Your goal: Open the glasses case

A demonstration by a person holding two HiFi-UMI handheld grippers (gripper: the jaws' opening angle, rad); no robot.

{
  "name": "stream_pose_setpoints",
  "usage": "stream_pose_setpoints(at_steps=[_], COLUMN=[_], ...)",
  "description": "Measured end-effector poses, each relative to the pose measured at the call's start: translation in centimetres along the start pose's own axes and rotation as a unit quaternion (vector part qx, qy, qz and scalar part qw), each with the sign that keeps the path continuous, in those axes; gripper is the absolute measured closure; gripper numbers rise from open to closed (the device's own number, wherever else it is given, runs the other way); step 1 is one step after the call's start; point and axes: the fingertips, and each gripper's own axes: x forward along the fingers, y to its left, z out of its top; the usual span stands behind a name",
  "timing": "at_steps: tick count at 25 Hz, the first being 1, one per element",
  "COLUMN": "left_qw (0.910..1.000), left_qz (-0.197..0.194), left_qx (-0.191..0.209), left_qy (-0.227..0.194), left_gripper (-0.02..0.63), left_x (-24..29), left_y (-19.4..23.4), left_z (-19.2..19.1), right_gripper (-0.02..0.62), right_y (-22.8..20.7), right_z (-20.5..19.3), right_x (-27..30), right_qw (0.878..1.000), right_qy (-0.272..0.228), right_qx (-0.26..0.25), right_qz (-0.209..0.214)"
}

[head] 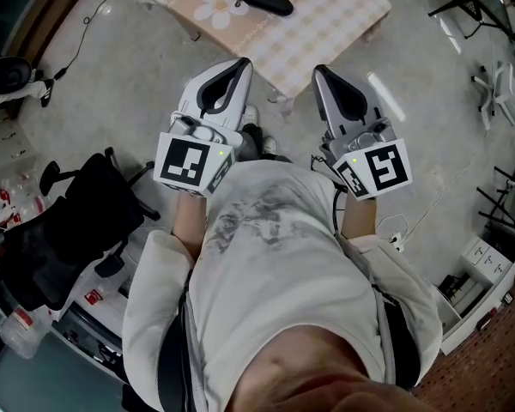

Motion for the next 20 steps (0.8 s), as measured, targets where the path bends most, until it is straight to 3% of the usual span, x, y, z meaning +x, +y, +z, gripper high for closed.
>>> stream_pose_setpoints(at_steps=[20], left_qw=[0.9994], left_qz=[-0.028], left_qx=[-0.018], left_qy=[0.009], left_gripper=[0.601], left_x=[10.9], left_y=[8.2], left_z=[-1.2], right_gripper=[0.580], right_y=[-8.3], right_z=[-1.3], right_x=[10.0], right_qw=[0.999], right_qy=[0.034], right_qx=[0.003], right_qz=[-0.018])
